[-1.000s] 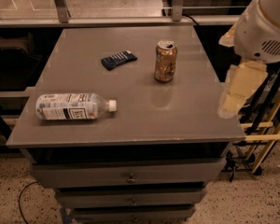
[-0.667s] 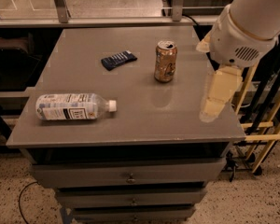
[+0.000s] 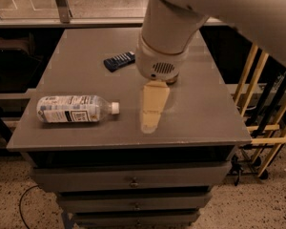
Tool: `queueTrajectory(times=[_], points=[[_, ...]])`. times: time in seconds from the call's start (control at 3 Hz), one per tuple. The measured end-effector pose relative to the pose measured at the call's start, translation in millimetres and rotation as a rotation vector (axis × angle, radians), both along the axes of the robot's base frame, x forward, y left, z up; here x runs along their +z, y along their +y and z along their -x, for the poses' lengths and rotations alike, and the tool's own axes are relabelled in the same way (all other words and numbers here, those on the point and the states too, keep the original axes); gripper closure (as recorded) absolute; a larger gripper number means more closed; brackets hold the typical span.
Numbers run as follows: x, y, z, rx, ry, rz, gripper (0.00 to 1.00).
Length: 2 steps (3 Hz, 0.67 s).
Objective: Place blue plastic bottle upright
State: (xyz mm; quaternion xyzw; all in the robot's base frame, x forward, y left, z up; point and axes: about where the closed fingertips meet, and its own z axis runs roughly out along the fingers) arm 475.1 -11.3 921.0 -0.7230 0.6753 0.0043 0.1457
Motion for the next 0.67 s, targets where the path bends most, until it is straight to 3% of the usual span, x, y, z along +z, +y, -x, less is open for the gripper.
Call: queueTrajectory(times=[0.67], points=[[-20.1, 85.6, -26.3, 0.043, 0.046, 0.008, 0.00]])
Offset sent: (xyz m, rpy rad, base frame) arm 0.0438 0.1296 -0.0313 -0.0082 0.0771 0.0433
